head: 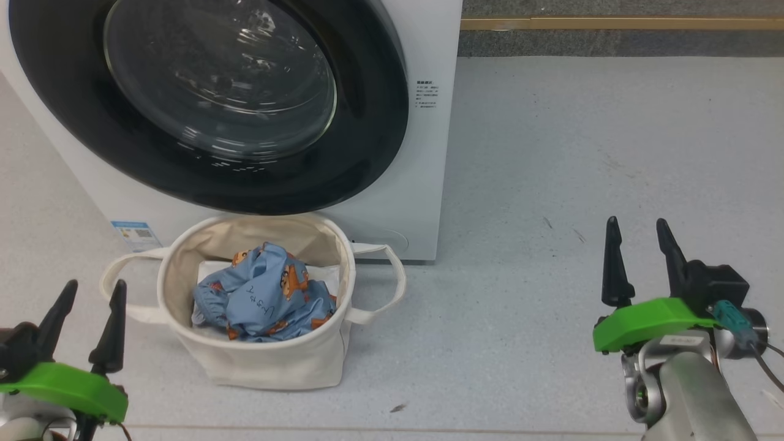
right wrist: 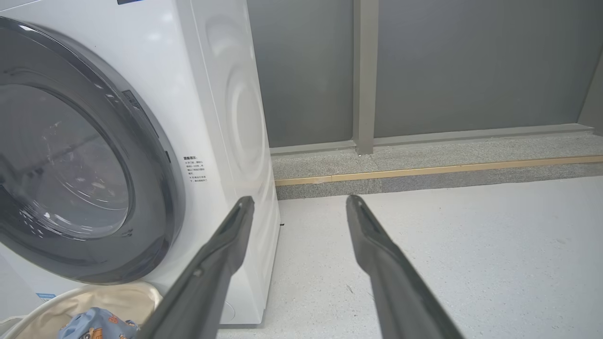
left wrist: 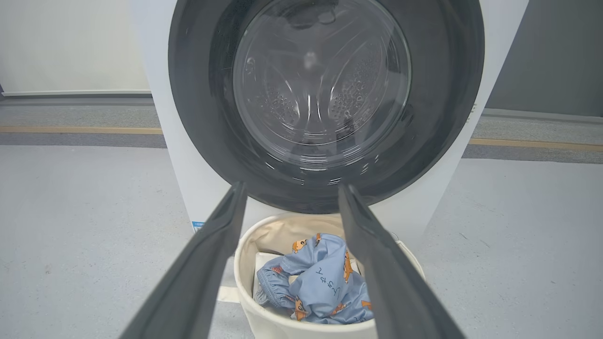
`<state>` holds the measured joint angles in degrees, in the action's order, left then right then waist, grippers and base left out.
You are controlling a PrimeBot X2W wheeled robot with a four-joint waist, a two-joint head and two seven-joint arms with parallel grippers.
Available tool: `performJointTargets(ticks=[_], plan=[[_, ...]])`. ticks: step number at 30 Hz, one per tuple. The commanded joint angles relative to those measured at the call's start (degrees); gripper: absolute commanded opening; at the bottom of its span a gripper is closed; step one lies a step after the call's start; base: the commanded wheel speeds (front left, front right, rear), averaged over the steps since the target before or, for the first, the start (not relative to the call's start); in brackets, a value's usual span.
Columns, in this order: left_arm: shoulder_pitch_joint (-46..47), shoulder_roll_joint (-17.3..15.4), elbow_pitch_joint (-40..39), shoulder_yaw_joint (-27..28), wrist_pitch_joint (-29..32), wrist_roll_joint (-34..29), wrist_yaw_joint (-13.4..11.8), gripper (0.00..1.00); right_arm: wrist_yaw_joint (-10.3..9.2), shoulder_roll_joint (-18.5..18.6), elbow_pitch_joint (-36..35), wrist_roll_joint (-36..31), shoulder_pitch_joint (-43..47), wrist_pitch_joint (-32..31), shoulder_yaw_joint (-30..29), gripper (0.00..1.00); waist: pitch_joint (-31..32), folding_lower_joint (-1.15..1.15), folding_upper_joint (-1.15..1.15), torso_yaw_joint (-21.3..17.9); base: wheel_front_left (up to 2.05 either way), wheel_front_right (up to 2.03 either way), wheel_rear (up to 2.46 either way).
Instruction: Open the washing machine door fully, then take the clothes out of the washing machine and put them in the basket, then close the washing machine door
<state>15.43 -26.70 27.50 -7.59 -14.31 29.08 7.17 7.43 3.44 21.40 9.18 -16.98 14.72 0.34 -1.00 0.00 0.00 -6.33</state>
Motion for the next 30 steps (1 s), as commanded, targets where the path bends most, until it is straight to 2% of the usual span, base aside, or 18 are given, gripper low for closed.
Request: performJointTargets(ticks=[1, 30], plan=[[3.8, -2.4, -1.1, 2.0, -0.7, 0.3, 0.3, 1.0, 0.06, 0.3, -2.3, 0.1, -1.1, 0.3, 1.4, 1.0, 0.0, 0.0, 0.0, 0.1, 0.0, 0.0, 0.0], [4.2, -3.9, 0.1, -2.2, -0.7, 4.6, 0.3, 1.0, 0.06, 0.4, -0.9, 0.2, -0.6, 0.3, 1.1, 1.0, 0.3, 0.0, 0.0, 0.1, 0.0, 0.0, 0.0]])
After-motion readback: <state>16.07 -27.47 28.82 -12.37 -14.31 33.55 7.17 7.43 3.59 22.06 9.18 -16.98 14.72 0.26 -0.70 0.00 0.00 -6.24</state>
